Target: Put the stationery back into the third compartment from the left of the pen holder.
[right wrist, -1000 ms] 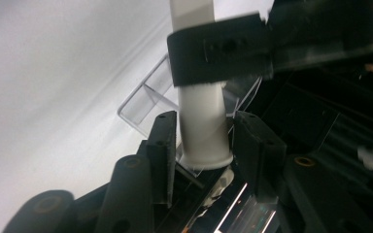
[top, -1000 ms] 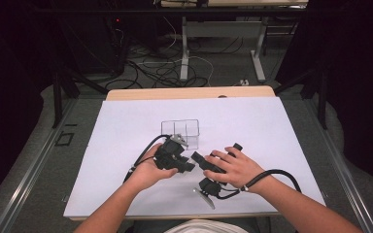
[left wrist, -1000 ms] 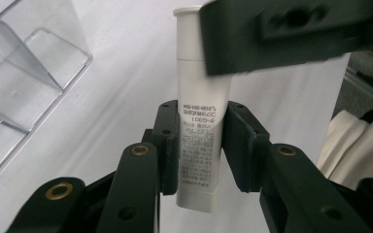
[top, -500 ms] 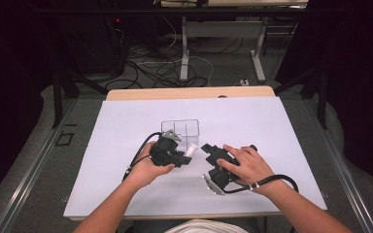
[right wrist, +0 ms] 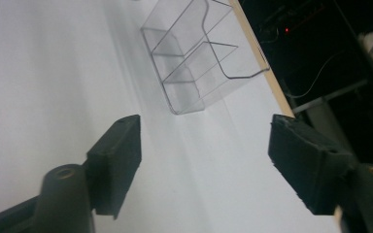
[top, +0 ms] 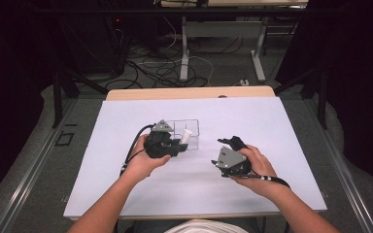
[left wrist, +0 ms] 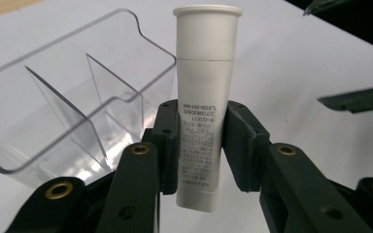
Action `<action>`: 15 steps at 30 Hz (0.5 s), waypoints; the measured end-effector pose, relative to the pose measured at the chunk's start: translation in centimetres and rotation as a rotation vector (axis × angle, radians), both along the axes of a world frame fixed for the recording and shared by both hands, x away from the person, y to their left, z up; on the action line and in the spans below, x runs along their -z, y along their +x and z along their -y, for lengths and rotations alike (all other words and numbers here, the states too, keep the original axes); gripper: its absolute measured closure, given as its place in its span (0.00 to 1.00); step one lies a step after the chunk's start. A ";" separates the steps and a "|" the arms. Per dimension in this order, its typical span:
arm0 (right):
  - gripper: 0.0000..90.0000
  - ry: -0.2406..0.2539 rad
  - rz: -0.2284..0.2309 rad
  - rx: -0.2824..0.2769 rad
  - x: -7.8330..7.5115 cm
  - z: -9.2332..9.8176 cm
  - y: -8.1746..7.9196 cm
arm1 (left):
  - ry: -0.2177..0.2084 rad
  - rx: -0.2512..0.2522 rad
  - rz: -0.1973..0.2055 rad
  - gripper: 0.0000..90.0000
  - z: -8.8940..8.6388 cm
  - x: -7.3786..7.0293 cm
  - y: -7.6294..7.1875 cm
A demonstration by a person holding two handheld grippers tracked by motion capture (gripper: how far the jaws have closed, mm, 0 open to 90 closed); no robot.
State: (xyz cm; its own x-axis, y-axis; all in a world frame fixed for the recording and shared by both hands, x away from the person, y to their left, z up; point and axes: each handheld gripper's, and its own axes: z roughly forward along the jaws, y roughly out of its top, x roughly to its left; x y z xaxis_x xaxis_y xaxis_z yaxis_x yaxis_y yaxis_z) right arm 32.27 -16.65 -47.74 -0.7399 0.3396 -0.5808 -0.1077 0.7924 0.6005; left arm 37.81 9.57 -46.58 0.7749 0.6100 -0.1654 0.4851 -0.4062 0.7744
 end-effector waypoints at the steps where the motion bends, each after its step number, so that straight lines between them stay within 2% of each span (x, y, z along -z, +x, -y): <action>1: 0.27 0.038 -0.024 0.015 0.0 0.2 0.1 | -0.005 -0.008 0.004 0.77 -0.1 -0.2 0.0; 3: 0.21 0.104 -0.063 0.052 0.0 0.6 0.4 | -0.022 -0.019 0.025 0.77 -0.2 -0.5 0.2; 8: 0.16 0.307 -0.223 0.136 0.1 1.7 1.2 | -0.058 -0.067 0.089 0.77 -0.4 -1.2 0.5; 10: 0.14 0.365 -0.268 0.157 0.1 2.2 1.6 | -0.080 -0.095 0.121 0.77 -0.4 -1.6 0.7; 15: 0.00 0.473 -0.388 0.252 0.6 3.4 2.1 | -0.133 -0.138 0.150 0.77 -0.4 -2.2 1.2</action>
